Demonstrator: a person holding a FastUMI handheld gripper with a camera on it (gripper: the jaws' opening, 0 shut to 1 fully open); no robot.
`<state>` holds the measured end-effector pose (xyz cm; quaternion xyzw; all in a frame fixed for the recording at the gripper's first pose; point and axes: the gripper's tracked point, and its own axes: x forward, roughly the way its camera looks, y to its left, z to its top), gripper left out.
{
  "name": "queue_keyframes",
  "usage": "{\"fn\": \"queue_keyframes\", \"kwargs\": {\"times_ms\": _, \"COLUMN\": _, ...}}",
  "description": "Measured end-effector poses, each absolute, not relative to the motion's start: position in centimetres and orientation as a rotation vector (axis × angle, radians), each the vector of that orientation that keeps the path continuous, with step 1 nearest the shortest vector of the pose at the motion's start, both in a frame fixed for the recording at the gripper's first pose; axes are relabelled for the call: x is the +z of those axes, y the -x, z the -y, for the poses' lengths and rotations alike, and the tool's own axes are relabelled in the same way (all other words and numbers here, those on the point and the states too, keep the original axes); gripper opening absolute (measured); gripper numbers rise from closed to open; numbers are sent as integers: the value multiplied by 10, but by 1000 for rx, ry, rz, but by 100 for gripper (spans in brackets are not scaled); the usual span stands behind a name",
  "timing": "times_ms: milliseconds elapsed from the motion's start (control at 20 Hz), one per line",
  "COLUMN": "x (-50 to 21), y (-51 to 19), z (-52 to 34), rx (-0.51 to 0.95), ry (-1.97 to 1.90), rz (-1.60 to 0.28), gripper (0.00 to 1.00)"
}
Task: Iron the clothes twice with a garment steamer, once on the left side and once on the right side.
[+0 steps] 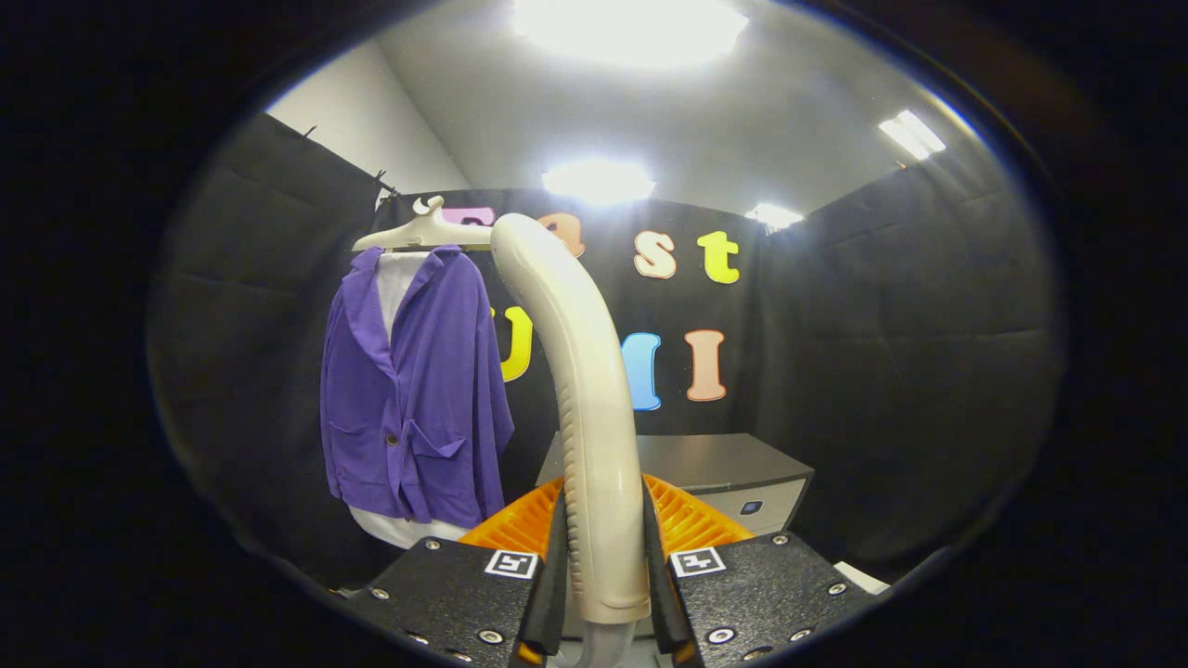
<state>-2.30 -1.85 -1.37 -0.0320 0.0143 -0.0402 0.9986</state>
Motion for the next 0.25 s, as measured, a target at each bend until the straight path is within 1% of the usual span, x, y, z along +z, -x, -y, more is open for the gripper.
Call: {"fn": "queue_keyframes", "kwargs": {"times_ms": 250, "x": -15, "y": 11, "z": 16, "rx": -98, "ry": 65, "rz": -53, "gripper": 38}}
